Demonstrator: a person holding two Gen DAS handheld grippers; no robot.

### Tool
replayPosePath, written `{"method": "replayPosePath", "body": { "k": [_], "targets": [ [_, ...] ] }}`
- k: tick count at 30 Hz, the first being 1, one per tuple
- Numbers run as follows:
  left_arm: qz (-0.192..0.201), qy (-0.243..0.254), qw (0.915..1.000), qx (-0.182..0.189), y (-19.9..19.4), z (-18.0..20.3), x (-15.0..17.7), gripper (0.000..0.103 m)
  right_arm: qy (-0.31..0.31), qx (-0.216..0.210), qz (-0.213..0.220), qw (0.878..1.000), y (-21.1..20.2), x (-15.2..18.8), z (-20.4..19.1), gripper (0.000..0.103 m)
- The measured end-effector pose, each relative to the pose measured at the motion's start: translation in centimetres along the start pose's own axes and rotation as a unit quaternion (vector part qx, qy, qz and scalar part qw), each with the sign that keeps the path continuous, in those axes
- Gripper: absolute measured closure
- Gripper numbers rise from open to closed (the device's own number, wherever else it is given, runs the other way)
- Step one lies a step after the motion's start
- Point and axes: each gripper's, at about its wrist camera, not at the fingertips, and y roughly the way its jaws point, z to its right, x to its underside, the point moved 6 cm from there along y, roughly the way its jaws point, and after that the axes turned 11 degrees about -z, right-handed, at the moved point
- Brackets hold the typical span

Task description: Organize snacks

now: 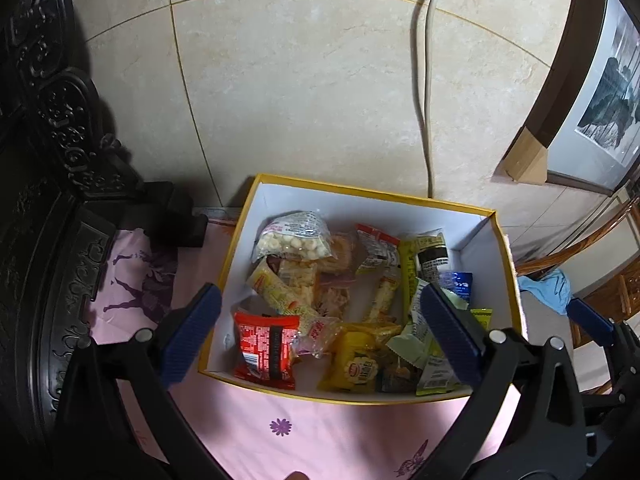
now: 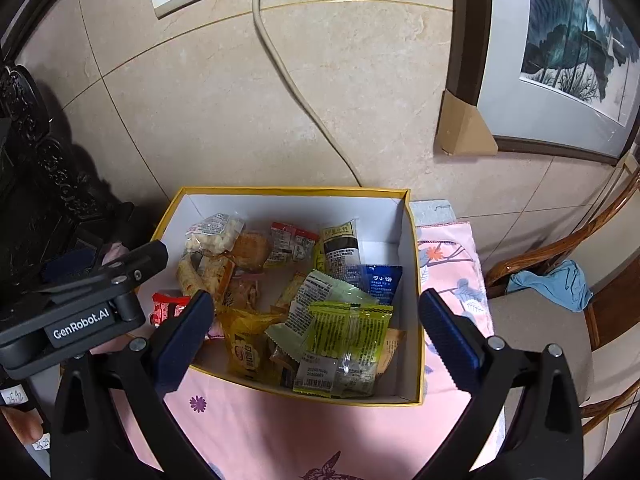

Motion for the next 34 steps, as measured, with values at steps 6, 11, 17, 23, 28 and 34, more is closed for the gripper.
{"method": "replayPosePath", "body": {
  "k": [6,11,17,23,28,34],
  "targets": [
    [0.008,0.007,0.9999,-0.009,-0.4,0.3,-0.1,0.002,-0.002,0.001,-0.001,1.000,0.0,0.1,-0.1,0.001],
    [0.013,-0.007,0.9999,-0.001,-0.5,-0.1,-0.1,0.002,-0.003,0.000,0.000,1.000,0.0,0.1,-0.1,0.001],
    [0.020,-0.001,0.9998,-0.005,-0.9,0.1,0.0,0.002,-0.004,-0.001,-0.001,1.000,0.0,0.1,-0.2,0.001],
    [0.026,0.003,0.9996,-0.009,-1.3,0.5,-0.1,0.002,-0.005,-0.002,0.000,1.000,-0.2,0.1,-0.2,0.001],
    [0.024,0.002,0.9997,-0.008,-1.3,0.4,-0.1,0.002,-0.006,-0.008,-0.005,1.000,-0.1,0.2,-0.3,0.001],
    [0.025,0.001,0.9997,-0.003,-1.5,0.4,-0.1,0.002,-0.007,-0.008,-0.004,1.000,-0.1,0.4,-0.4,0.001]
  ]
}}
